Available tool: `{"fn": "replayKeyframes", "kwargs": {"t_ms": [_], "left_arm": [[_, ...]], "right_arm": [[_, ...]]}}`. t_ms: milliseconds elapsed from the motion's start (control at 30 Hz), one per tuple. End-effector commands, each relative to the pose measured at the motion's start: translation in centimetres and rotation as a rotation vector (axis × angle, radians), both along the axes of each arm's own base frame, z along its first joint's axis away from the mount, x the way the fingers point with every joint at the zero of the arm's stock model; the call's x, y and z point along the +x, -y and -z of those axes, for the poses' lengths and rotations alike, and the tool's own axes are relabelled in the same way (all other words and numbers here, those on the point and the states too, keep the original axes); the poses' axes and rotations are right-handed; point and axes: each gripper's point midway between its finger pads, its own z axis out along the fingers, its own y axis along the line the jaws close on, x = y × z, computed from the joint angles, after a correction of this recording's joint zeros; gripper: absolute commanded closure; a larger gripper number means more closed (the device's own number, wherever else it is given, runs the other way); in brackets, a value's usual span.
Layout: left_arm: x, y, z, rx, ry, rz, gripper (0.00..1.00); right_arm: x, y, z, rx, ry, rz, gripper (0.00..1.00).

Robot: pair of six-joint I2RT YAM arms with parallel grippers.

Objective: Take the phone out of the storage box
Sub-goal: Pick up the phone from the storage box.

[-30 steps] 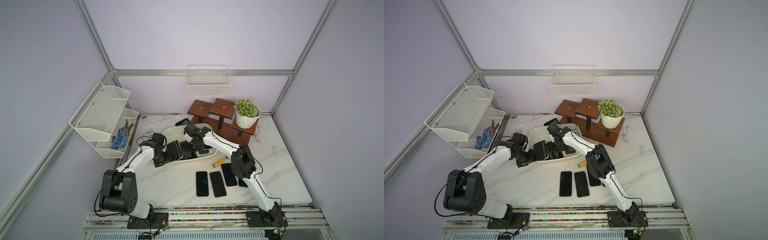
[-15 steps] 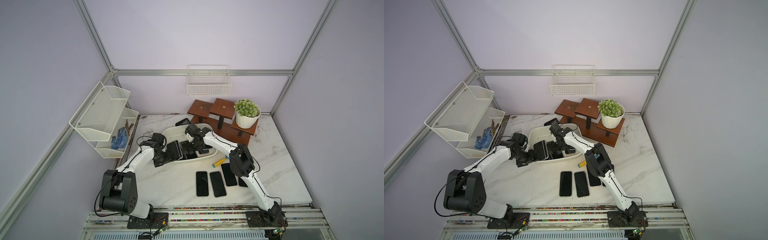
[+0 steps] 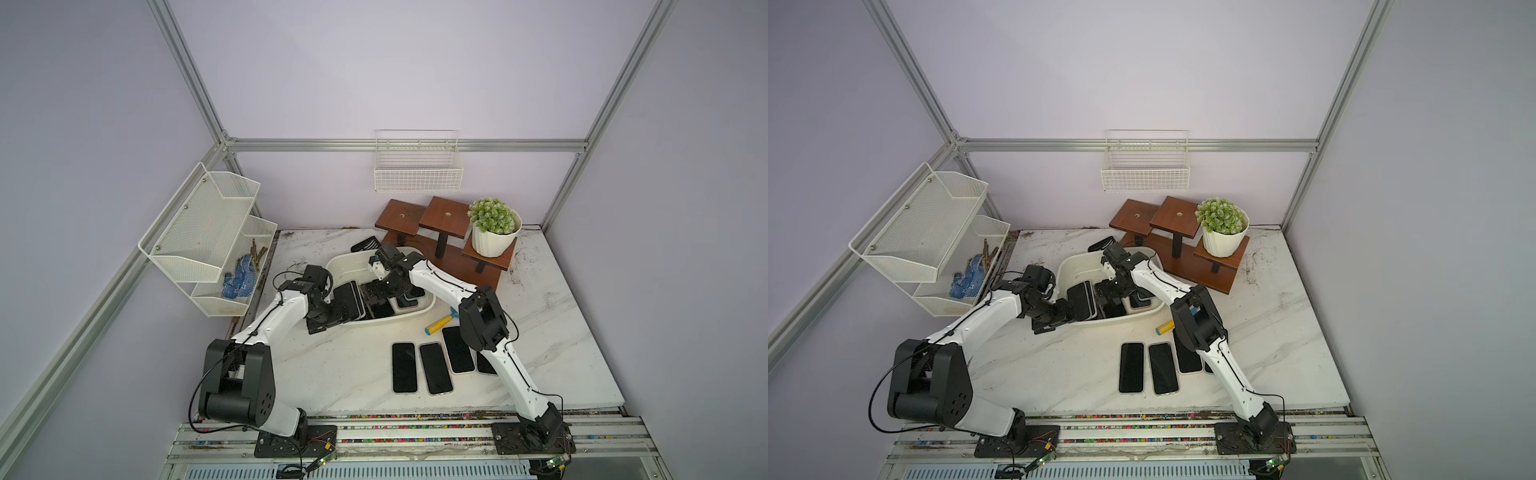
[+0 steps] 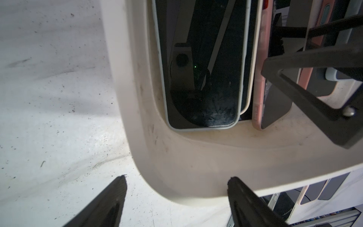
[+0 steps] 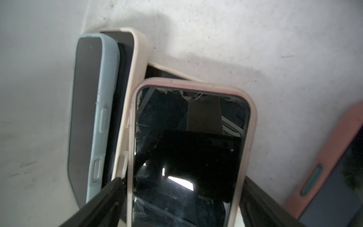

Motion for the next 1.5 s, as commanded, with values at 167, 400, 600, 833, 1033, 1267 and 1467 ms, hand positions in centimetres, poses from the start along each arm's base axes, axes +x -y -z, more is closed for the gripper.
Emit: {"fn": "replayKeyframes", "kwargs": {"t_ms": [167, 400, 600, 833, 1033, 1267, 1467], "left_arm": [[-0.5, -0.3, -0.8, 0.012, -0.010, 0.018, 0.16], [-0.9, -0.4, -1.0, 0.017, -0.015, 0.030, 0.16], [-1.1, -0.5, -0.9, 0.019, -0.022, 0.036, 0.16], [-1.2, -0.6, -0.8, 0.022, -0.027, 0.040, 0.15], [-0.8, -0.4, -1.3, 0.006, -0.010, 0.031, 0.14], [-0.2, 0.3, -3.4, -0.041, 0.057, 0.016, 0.11], [0.0, 0.7, -5.6, -0.088, 0.119, -0.009, 0.09]], "right_arm": [[-3.3, 1.4, 6.3, -0.165, -0.094, -0.092, 0.11], [-4.2, 1.5, 7.5, -0.199, -0.111, -0.125, 0.03], [-4.9, 1.7, 8.8, -0.233, -0.130, -0.137, 0.07], [-4.3, 2.6, 9.0, -0.291, -0.109, -0.111, 0.32], [-1.9, 0.9, 3.2, -0.190, 0.002, -0.048, 0.41], [1.0, -0.9, -6.1, -0.003, 0.156, 0.040, 0.45], [2.2, -1.2, -11.6, 0.129, 0.205, 0.095, 0.46]]}}
